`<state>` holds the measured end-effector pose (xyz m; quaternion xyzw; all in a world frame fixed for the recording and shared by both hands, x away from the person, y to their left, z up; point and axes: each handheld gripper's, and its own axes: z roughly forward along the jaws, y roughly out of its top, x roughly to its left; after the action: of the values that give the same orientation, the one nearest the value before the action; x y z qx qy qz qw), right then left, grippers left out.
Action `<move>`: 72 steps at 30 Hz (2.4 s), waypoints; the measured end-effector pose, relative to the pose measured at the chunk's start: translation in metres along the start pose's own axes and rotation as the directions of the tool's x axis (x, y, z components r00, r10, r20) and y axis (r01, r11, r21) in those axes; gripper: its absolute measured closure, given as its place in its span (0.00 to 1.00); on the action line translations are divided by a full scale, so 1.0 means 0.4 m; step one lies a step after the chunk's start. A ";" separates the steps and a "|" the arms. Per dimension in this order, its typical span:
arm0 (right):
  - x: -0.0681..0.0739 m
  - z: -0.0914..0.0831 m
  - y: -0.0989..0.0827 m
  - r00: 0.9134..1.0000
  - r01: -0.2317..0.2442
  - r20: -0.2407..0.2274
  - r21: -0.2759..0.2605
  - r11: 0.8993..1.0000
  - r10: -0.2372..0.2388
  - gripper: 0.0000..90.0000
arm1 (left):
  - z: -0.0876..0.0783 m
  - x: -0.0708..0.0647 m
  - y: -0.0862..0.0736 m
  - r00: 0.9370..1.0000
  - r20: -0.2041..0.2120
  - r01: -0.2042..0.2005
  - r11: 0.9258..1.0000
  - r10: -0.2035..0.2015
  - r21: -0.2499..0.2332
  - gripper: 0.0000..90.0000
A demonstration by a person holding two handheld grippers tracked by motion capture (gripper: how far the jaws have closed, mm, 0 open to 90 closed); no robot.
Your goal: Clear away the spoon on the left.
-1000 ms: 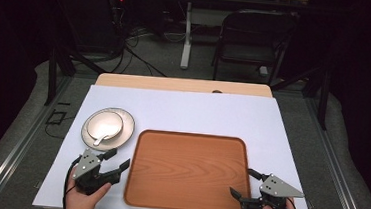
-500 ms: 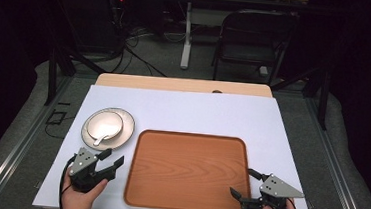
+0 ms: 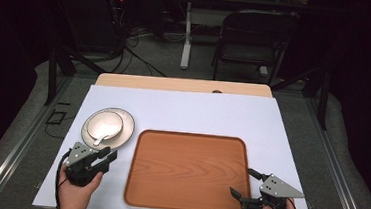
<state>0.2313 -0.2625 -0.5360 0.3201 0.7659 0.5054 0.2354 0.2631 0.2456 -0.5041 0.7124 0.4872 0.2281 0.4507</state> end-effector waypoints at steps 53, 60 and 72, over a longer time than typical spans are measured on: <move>0.000 0.002 0.000 1.000 -0.006 -0.001 0.007 1.000 0.006 0.16 | 0.016 0.173 0.040 0.977 -0.210 0.076 0.988 -0.047 0.132 1.00; 0.001 0.002 0.001 1.000 -0.006 -0.001 0.008 1.000 0.006 0.16 | 0.026 0.215 0.048 0.965 -0.250 0.114 0.987 -0.081 0.118 1.00; 0.000 0.002 0.000 1.000 -0.007 -0.002 0.008 1.000 0.007 0.16 | 0.060 0.269 0.071 0.949 -0.292 0.153 0.983 -0.118 0.099 1.00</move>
<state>0.2319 -0.2618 -0.5363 0.3229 0.7671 0.5037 0.2316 0.3406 0.3289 -0.5036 0.6628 0.6077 0.2668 0.3468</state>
